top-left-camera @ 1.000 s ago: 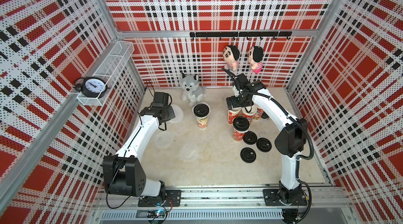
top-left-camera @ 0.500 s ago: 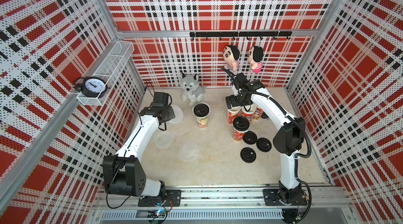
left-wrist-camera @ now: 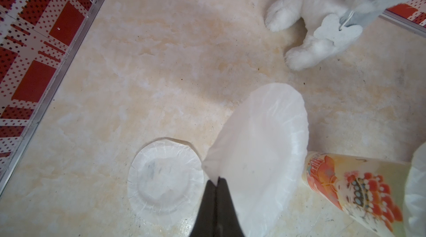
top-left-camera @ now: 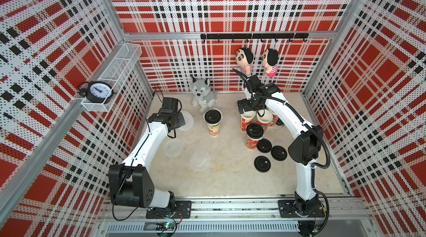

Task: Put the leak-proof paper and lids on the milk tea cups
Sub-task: Move the cup to the center of the board.

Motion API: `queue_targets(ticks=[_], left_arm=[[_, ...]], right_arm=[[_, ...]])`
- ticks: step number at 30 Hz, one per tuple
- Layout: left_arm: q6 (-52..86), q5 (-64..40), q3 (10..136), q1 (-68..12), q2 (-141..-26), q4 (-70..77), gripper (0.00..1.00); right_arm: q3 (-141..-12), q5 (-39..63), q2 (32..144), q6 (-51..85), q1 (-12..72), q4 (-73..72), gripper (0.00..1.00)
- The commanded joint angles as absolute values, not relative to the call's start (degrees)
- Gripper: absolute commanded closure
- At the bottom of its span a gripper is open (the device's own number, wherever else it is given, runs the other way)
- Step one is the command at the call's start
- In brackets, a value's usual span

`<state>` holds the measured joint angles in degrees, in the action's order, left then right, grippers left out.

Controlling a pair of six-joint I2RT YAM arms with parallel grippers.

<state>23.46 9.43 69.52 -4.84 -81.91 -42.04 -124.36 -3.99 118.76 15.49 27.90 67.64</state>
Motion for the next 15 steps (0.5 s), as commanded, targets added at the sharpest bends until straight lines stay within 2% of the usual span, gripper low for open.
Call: queue_targets(ticks=[1, 15], left_arm=[[22.6, 9.3, 69.8, -4.4, -82.0, -42.3, 1.00], [22.2, 9.2, 69.2, -4.4, -82.1, -42.1, 1.00]], right_arm=[[-125.2, -4.6, 120.6, 15.0, 28.2, 68.4, 0.00], [-121.2, -5.3, 121.5, 15.1, 28.3, 66.5, 0.00]])
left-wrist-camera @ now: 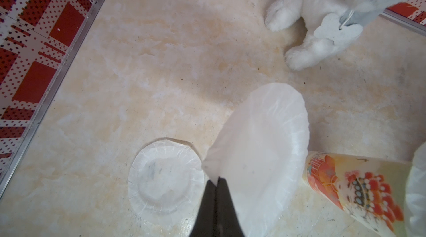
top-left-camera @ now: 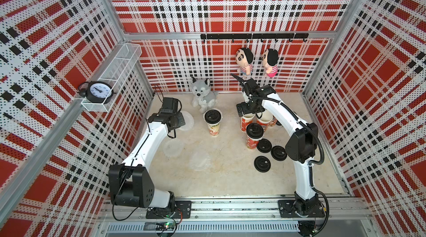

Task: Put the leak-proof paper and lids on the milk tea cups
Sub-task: Move the cup to the center of the board.

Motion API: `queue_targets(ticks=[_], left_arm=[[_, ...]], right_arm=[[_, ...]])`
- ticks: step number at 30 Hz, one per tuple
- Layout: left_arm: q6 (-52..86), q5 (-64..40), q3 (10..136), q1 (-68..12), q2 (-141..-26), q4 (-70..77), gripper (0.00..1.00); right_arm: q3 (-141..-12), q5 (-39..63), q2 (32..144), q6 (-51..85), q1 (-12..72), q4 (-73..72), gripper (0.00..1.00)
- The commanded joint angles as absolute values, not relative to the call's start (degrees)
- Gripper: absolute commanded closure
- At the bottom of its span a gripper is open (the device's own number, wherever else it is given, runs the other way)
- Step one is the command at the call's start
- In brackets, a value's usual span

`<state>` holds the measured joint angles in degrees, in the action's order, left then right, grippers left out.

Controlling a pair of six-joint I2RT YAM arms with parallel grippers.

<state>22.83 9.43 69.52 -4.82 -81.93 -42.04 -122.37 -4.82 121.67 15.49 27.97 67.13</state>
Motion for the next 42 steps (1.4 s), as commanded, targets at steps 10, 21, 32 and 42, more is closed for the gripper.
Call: queue_targets(ticks=[10, 21, 32, 42], left_arm=[[22.1, 9.3, 68.4, -4.4, -81.7, -41.9, 1.00], [22.0, 9.4, 68.2, -4.4, -81.5, -41.9, 1.00], [21.9, 9.0, 68.2, -4.4, -81.4, -41.7, 1.00], [22.0, 8.4, 67.9, -4.4, -81.1, -41.5, 1.00]], right_arm=[[-119.8, -4.1, 121.8, 15.6, 28.3, 65.5, 0.10], [-122.5, -3.7, 121.0, 15.4, 31.3, 66.7, 0.16], [-121.7, -4.8, 117.8, 15.7, 35.8, 67.4, 0.18], [-116.7, -5.8, 113.7, 16.5, 40.3, 67.1, 0.19]])
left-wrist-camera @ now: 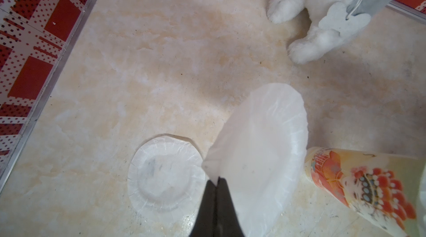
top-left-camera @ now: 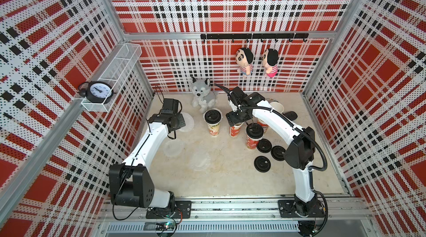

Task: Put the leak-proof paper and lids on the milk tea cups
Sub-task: Move the cup to the center of the board.

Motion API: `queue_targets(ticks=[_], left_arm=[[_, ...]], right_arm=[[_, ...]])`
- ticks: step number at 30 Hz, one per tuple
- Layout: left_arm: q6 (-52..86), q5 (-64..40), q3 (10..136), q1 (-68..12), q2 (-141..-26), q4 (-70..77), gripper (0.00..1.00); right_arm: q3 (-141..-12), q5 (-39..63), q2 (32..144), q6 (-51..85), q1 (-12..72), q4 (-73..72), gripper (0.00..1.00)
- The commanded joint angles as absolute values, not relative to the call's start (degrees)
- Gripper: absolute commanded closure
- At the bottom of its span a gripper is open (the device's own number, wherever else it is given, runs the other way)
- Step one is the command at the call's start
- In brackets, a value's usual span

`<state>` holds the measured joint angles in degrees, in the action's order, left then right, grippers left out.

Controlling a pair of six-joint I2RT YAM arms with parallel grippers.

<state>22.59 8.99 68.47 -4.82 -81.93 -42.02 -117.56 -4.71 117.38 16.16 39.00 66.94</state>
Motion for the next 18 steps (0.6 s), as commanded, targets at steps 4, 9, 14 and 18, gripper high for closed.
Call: queue_targets(ticks=[4, 9, 14, 18], left_arm=[[22.0, 8.1, 68.0, -4.4, -80.6, -41.5, 1.00], [22.0, 7.8, 67.9, -4.4, -80.1, -41.5, 1.00], [22.0, 7.3, 67.9, -4.4, -79.6, -41.5, 1.00], [21.9, 7.0, 67.9, -4.5, -79.3, -41.5, 1.00]], right_arm=[[-114.6, -6.0, 111.6, 17.1, 42.2, 67.1, 0.19], [-112.3, -6.1, 109.9, 18.1, 44.8, 66.7, 0.19], [-109.1, -6.0, 108.7, 19.7, 47.0, 65.2, 0.19], [-106.4, -5.6, 108.1, 20.9, 48.3, 63.4, 0.19]])
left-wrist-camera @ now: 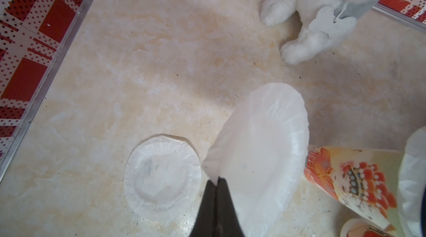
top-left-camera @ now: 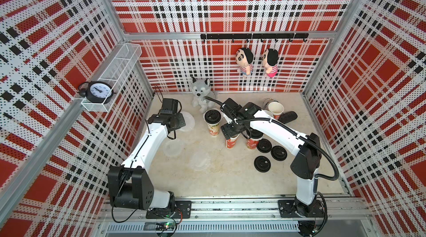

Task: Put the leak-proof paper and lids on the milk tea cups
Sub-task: Move the cup to the center of the board.

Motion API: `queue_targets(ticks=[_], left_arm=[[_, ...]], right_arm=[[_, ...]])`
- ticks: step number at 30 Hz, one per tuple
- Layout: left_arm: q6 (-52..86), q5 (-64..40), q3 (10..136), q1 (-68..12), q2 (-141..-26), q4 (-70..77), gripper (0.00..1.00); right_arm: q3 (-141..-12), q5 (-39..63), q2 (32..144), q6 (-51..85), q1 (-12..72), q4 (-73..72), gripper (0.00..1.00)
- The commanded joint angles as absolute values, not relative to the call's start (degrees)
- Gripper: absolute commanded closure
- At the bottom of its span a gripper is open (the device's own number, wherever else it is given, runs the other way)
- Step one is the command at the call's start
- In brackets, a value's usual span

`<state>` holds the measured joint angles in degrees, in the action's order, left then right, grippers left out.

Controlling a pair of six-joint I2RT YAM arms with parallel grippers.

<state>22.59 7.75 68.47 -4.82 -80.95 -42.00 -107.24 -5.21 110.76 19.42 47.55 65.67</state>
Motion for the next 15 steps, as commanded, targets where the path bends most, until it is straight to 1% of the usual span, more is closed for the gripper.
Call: queue_targets(ticks=[1, 3, 10, 14, 15], left_arm=[[21.9, 7.0, 68.0, -4.5, -79.2, -41.5, 1.00], [21.8, 6.9, 68.1, -4.7, -79.0, -41.5, 1.00], [22.1, 5.8, 68.7, -6.2, -77.7, -42.4, 1.00], [22.6, 6.1, 71.2, -9.1, -76.5, -44.7, 1.00], [22.8, 6.2, 72.1, -10.2, -76.1, -45.5, 1.00]], right_arm=[[-105.8, -5.5, 108.0, 21.2, 48.6, 63.1, 0.19], [-104.7, -5.5, 107.9, 21.6, 48.8, 62.6, 0.17], [-103.5, -6.4, 107.2, 22.3, 49.0, 62.3, 0.06], [-104.9, -7.0, 106.4, 22.3, 49.0, 62.6, 0.00], [-105.6, -7.3, 106.2, 22.3, 49.1, 62.9, 0.00]])
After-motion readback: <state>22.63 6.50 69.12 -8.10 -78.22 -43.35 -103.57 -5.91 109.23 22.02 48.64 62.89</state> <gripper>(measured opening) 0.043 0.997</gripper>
